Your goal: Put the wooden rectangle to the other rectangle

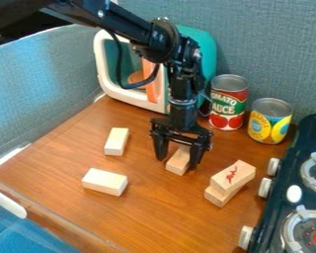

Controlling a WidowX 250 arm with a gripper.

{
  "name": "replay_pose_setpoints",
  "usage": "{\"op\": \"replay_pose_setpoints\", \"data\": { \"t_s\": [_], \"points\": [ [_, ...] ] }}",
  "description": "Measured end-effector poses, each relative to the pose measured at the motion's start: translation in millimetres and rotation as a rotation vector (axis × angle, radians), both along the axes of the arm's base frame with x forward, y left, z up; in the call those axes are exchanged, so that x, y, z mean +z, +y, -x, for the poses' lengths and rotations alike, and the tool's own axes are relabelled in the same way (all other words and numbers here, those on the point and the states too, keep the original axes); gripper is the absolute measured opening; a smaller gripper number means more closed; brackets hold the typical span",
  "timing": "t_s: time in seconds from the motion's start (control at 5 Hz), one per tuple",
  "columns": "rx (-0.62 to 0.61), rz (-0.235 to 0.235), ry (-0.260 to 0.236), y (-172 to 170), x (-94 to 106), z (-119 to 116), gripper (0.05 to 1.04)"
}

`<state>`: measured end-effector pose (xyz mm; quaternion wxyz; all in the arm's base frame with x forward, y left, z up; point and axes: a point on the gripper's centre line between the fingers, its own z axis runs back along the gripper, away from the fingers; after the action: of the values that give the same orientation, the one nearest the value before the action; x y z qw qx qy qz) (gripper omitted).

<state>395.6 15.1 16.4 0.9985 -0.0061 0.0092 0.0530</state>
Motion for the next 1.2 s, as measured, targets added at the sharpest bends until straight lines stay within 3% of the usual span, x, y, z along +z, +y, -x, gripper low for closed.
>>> {"op": "replay_pose_setpoints", "data": {
  "t_s": [0.2, 0.6, 0.8, 1.0, 1.2],
  "points": [
    [0.0, 0.001, 0.025, -0.7, -9.7, 2.4, 1.001],
    [0.004, 0.012, 0.021, -1.8, -9.3, 1.7, 1.001],
    [0.021, 0.041, -0.001, -1.2, -9.5, 2.8, 1.001],
    [0.022, 0.033, -0.02, -2.0, -8.6, 4.9, 0.973],
    [0.002, 0.008, 0.007, -5.1, -5.4, 6.6, 0.677]
  ]
}}
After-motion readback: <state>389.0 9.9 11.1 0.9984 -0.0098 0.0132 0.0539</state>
